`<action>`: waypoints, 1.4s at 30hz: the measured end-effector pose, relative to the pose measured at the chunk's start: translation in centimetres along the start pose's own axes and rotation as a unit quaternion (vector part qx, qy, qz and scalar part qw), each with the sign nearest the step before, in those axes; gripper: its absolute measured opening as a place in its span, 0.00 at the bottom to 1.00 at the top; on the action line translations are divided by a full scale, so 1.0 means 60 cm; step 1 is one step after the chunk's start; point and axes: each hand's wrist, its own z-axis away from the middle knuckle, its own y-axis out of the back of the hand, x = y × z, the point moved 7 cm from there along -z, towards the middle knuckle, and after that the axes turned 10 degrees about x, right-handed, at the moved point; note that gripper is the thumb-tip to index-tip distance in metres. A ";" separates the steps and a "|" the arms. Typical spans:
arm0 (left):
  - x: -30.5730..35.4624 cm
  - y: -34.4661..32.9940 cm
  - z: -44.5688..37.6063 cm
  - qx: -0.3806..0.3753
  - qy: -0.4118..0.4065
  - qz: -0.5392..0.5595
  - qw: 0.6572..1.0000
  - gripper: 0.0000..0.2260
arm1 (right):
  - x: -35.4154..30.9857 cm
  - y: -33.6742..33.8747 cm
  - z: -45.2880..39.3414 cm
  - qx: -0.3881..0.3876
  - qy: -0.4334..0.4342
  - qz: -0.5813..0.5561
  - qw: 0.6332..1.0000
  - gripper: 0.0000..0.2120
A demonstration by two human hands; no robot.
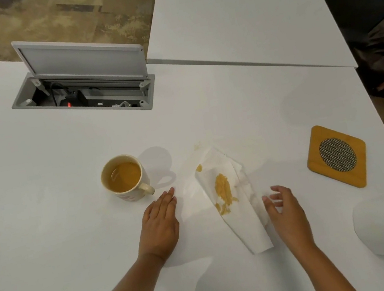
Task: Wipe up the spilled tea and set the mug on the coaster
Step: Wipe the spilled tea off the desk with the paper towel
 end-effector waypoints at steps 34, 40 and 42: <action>0.000 -0.001 -0.002 0.003 0.001 0.017 1.000 0.20 | -0.019 -0.060 0.002 -0.078 -0.300 -0.293 0.904 0.23; 0.006 0.008 -0.004 0.027 -0.008 0.009 1.000 0.19 | -0.097 -0.056 -0.002 -0.018 -0.067 -0.252 0.965 0.13; 0.007 0.011 -0.004 0.042 -0.018 -0.002 0.999 0.19 | -0.118 -0.072 0.011 -0.049 0.019 -0.198 0.979 0.16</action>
